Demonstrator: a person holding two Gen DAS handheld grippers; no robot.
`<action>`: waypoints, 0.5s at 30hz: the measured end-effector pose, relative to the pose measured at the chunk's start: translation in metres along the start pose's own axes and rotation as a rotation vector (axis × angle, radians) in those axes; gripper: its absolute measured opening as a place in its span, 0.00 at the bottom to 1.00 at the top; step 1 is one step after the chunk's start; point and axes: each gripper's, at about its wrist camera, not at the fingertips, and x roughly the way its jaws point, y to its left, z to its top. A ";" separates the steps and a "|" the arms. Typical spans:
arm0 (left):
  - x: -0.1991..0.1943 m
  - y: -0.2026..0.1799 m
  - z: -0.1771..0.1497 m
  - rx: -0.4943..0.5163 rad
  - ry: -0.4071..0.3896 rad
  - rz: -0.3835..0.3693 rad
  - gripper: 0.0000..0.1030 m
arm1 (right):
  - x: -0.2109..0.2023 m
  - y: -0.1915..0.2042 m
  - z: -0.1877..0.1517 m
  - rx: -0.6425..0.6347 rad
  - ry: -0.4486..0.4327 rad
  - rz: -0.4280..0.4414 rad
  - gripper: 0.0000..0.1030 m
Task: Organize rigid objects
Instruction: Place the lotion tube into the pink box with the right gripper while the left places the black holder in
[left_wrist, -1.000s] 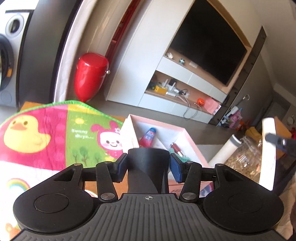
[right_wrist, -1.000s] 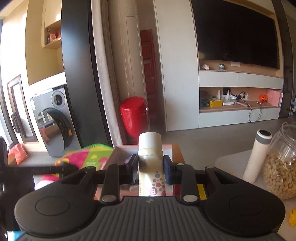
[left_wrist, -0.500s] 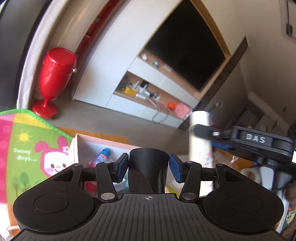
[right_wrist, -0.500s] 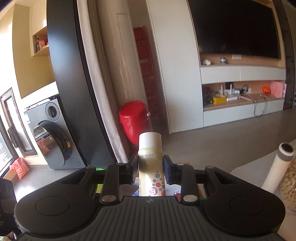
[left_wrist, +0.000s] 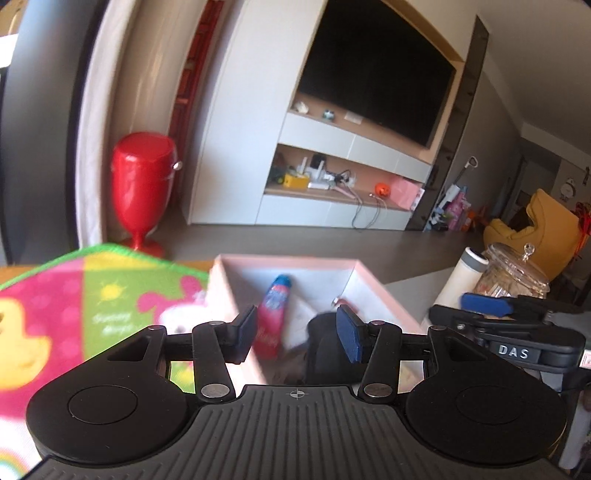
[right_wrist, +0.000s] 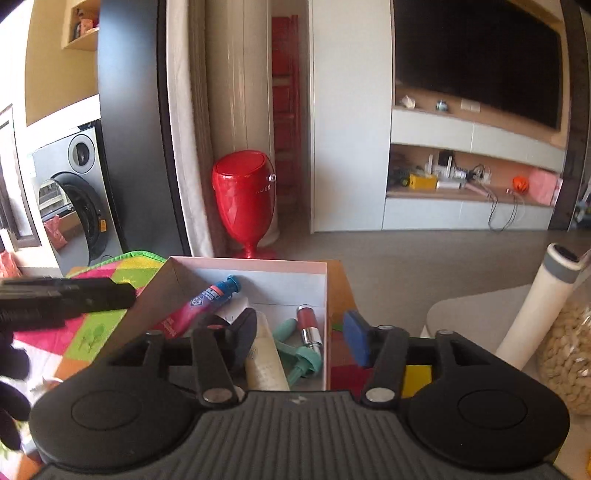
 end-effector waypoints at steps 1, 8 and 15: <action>-0.010 0.008 -0.006 -0.019 0.022 0.001 0.50 | -0.010 0.003 -0.010 -0.024 -0.034 -0.019 0.63; -0.059 0.031 -0.061 -0.009 0.173 0.133 0.50 | -0.040 0.028 -0.058 -0.056 0.067 0.086 0.67; -0.069 0.022 -0.089 0.018 0.214 0.188 0.50 | -0.047 0.071 -0.093 -0.100 0.159 0.176 0.67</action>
